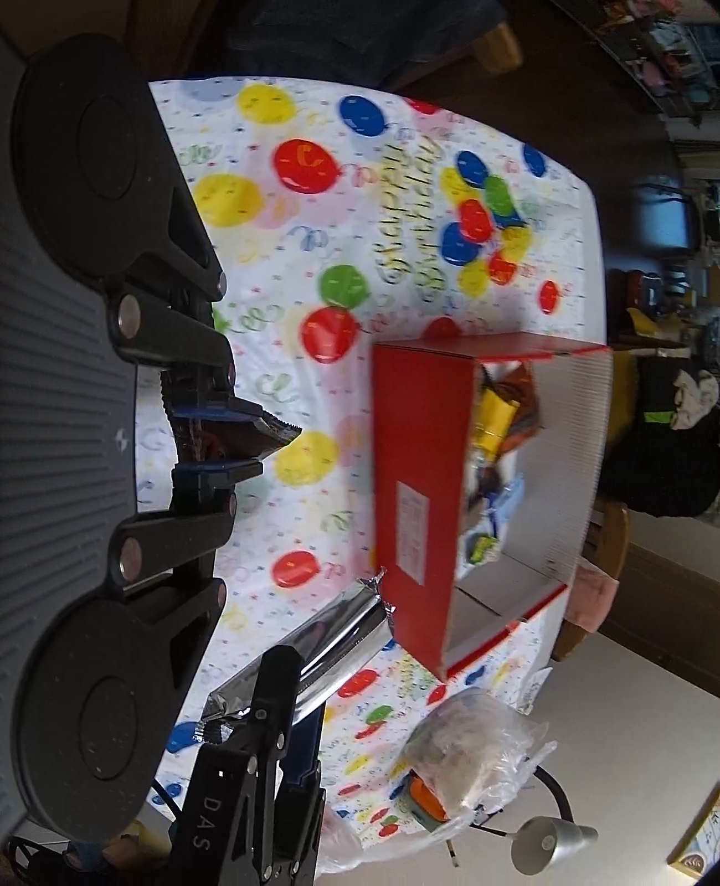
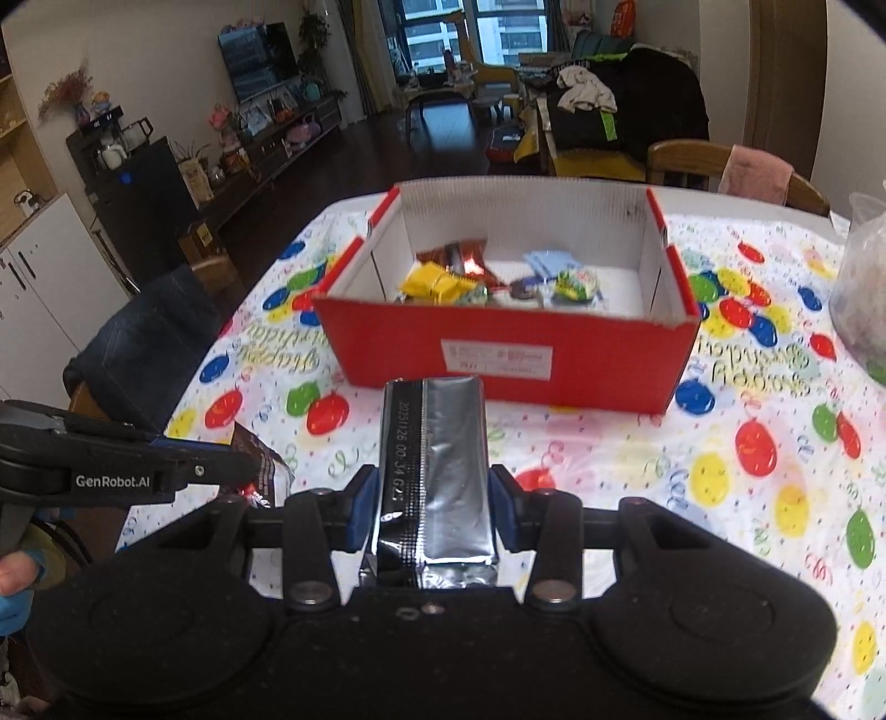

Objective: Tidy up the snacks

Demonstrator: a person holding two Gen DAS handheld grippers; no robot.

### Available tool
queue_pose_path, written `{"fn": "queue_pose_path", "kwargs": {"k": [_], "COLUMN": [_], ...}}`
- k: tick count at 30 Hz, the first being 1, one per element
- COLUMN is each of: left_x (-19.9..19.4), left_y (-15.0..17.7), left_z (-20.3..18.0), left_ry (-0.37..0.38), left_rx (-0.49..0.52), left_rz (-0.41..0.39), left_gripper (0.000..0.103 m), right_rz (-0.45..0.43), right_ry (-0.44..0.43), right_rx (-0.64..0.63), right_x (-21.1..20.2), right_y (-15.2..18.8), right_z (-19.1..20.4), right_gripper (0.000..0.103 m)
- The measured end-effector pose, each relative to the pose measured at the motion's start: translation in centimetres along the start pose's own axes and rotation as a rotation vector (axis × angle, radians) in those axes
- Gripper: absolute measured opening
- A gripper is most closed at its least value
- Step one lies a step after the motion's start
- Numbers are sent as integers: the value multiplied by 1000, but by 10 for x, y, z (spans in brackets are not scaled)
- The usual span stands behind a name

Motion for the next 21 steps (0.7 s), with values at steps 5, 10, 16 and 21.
{"fn": "queue_pose_path", "kwargs": {"k": [5, 10, 16, 21], "left_x": [-7, -5, 18, 39], "left_y": [-25, -47, -36, -9], "left_z": [-9, -19, -13, -7], "left_ry": [-9, -19, -29, -49], "left_rx": [12, 17, -3, -16], "left_rz": [-48, -74, 19, 105], "left_gripper": [11, 11, 11, 11], "right_rz": [-33, -51, -44, -18], "right_ry": [-4, -5, -31, -49], "right_rx": [-25, -41, -6, 26], "right_x": [-6, -6, -3, 3], "right_y": [-22, -41, -42, -24], "right_z": [-6, -18, -35, -42], "right_gripper": [41, 41, 41, 41]}}
Point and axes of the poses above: each gripper's, at about its wrist camera, not at the fingertips, and x roughly the way its jaws point, z to its left, y to its underside, the point moved 7 cm from there along x, roughly the way its jaws point, and after that the axes turned 15 degrees about -y, right-handed, at the moved point
